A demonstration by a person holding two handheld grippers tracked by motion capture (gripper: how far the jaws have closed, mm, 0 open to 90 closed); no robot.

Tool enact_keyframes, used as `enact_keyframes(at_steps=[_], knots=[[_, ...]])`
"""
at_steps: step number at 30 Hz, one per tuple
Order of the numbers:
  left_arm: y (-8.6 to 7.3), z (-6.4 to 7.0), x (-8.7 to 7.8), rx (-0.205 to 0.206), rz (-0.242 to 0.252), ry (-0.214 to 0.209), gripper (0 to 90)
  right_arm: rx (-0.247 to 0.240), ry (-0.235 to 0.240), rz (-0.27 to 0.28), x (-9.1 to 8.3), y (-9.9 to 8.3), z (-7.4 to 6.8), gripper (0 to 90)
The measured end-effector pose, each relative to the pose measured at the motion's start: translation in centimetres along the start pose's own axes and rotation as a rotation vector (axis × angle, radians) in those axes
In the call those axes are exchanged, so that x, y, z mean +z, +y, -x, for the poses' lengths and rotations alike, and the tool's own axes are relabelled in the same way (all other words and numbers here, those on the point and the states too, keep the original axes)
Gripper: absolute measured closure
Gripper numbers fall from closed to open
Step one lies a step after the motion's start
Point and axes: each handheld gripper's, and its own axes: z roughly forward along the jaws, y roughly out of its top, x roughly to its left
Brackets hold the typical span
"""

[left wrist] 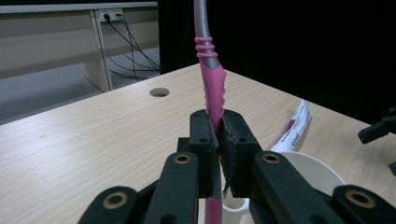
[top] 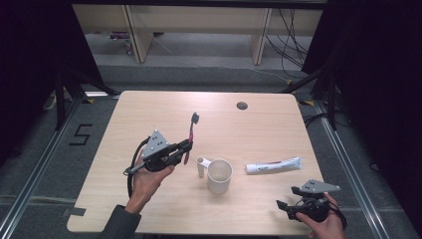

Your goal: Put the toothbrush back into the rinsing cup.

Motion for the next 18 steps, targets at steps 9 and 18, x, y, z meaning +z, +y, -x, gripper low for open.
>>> enact_keyframes(at_steps=[9, 18], knots=[[0.9, 0.8, 1.5, 0.004, 0.014, -0.024, 83.3, -0.054, -0.011, 0.012, 0.0, 0.1, 0.4, 21.8], [1.1, 1.3, 3.0, 0.003, 0.022, -0.035, 83.2, -0.052, -0.015, 0.013, -0.1, 0.1, 0.4, 21.8]])
